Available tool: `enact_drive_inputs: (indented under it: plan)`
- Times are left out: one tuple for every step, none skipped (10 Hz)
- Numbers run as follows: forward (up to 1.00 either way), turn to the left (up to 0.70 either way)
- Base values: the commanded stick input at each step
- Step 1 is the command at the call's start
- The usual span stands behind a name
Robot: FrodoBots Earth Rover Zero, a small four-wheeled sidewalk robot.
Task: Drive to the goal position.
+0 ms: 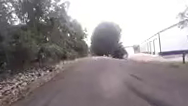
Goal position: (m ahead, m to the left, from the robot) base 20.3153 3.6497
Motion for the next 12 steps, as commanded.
enact_drive_inputs:
  plan:
    - [0.85, 0.00]
    - [0.85, 0.00]
    - [0.85, 0.00]
    - [0.85, 0.00]
    - [0.85, 0.00]
    - [0.85, 0.00]
    - [0.85, 0.00]
    - [0.85, 0.00]
    - [0.85, 0.00]
    - [0.85, 0.00]
    - [0.85, 0.00]
    - [0.85, 0.00]
